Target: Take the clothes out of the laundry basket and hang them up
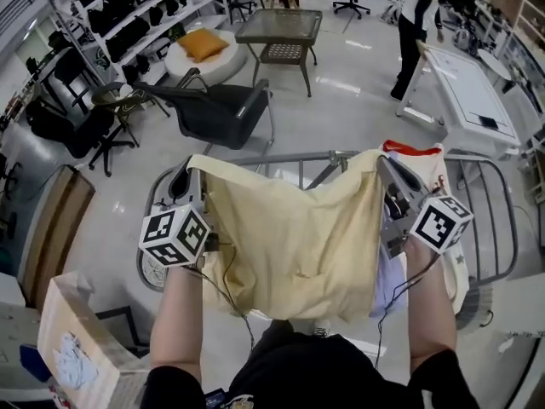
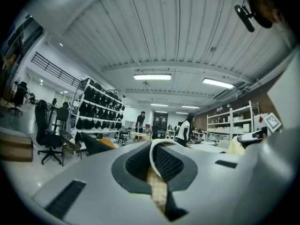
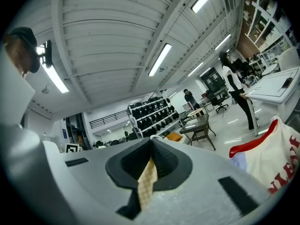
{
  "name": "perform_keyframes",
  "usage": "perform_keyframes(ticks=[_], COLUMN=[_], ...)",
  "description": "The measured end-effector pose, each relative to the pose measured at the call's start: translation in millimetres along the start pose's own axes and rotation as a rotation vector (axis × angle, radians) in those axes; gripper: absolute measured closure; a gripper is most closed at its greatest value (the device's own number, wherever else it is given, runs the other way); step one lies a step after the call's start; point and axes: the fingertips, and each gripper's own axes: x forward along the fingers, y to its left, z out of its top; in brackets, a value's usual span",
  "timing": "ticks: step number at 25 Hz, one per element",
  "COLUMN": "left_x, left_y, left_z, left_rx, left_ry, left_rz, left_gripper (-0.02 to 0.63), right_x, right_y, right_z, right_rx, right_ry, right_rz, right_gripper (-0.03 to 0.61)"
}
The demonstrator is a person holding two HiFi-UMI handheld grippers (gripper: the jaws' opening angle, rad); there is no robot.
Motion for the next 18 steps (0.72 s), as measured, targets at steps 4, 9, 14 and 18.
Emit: perform_keyframes(ticks=[4, 9, 14, 18], left_x=[52.3, 106.3, 137.7, 150.2], left_y=[15.4, 32.7, 39.4, 41.6], left_z=[-12.1, -30.1, -75.7, -123.5], left_rx=[-0.004, -0.015, -0.012, 0.03], left_ry=[0.034, 0.065, 0.15, 0.246], left_rz=[-0.044, -0.075, -0.099, -0.112], left_gripper=[0.604, 0.604, 0.604, 0.604], right_x=[34.6, 75.7, 102.0, 108.1], right_y=[-20.3, -44.2, -71.7, -94.4], right_z=[6.2, 10.3, -20.2, -53.4], right_rx=[-0.025, -0.073, -0.09, -0.076], right_ry=[-0.002, -0.007, 0.037, 0.09], right_rz=[-0.064, -0.126, -0.184, -0.243], right_gripper=[0.566, 0.566, 0.565, 0.565])
